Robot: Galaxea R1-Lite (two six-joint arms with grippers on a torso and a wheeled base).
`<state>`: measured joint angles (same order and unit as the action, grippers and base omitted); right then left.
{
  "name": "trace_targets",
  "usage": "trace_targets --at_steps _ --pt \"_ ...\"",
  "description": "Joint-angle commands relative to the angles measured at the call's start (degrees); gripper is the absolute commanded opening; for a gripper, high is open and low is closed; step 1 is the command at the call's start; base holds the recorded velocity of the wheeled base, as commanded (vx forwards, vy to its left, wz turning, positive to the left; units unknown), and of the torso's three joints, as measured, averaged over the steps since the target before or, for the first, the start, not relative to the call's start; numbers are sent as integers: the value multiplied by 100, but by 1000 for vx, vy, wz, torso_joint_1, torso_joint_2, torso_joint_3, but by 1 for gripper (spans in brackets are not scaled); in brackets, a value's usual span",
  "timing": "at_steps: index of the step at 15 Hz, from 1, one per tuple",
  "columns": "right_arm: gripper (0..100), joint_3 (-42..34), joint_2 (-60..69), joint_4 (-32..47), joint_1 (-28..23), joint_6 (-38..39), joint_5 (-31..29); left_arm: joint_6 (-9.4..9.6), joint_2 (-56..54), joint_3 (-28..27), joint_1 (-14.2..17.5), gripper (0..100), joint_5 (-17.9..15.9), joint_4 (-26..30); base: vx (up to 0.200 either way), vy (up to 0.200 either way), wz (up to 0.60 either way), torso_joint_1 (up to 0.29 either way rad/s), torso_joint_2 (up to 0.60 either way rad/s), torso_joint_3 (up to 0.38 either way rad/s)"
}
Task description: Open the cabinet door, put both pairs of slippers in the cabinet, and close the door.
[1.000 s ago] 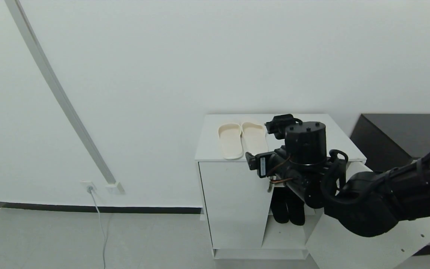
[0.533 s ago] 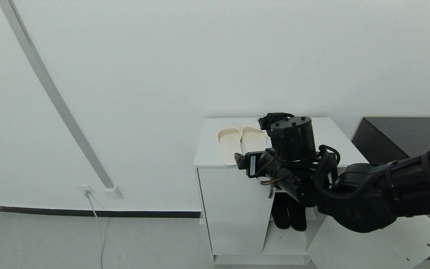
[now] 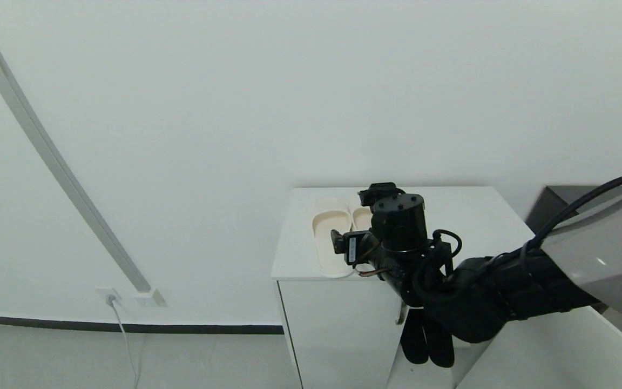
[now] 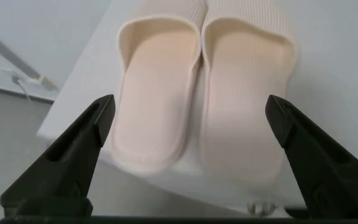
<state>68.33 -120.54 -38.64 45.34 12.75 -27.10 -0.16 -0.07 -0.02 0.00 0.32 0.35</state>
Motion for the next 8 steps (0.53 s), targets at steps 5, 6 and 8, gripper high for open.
trace_targets --at_steps 5,6,8 --pt "100 1104 -1226 -38 -359 -247 152 -37 7 2 0 0 21 0 0 0 0 0 0 0" --pt "100 1288 -1367 -29 -385 -308 152 -72 7 -6 0 0 21 0 0 0 0 0 0 0" --pt "100 1534 -1525 111 -403 -343 170 -72 7 2 0 0 21 0 0 0 0 0 0 0"
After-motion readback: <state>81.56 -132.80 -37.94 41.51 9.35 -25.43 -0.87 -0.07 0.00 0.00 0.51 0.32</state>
